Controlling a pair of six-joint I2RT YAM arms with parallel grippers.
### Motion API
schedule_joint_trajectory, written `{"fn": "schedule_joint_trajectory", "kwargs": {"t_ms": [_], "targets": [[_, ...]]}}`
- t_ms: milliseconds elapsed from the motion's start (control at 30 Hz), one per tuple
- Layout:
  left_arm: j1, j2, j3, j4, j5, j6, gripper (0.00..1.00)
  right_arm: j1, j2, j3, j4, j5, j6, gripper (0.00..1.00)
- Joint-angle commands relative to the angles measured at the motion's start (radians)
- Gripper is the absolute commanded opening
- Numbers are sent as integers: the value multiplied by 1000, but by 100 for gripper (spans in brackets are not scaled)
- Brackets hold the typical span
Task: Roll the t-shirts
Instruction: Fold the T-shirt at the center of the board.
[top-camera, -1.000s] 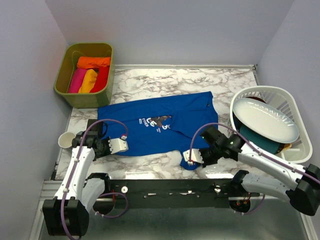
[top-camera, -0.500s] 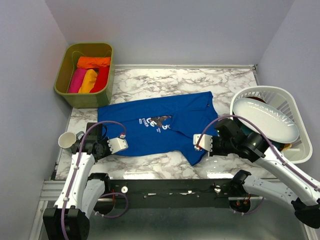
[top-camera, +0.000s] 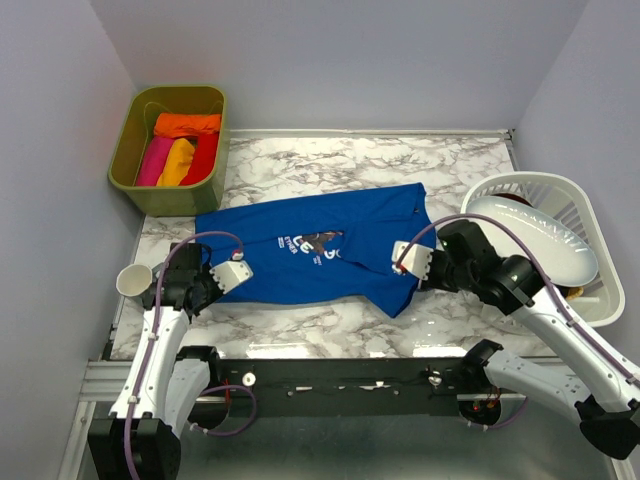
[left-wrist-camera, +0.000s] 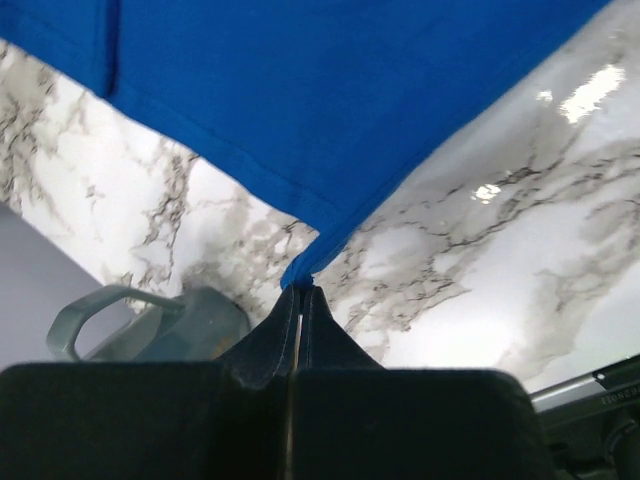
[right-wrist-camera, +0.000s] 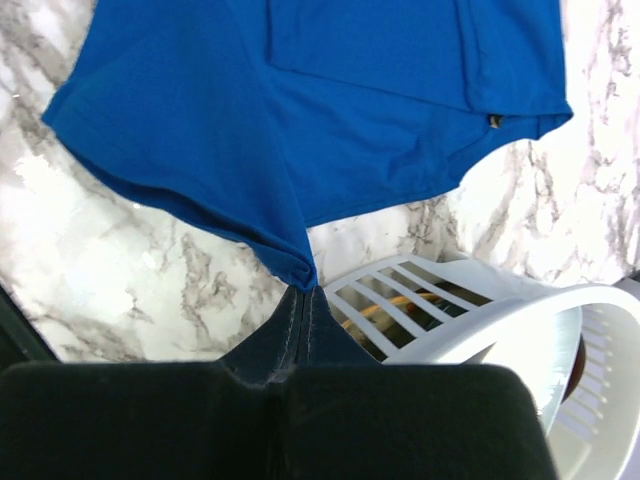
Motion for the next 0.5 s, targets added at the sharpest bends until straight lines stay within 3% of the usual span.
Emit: {"fn": "schedule_joint_trajectory", "kwargs": {"t_ms": [0, 267, 467], "targets": [[21, 3, 16, 76, -76, -38, 0, -44, 20, 2, 127, 26, -63, 0], [37, 110, 120, 114, -122, 3, 0, -261, 145, 59, 248, -135, -209, 1], [65, 210, 146, 207, -61, 15, 0, -296, 256, 149, 271, -132, -220, 0]]}}
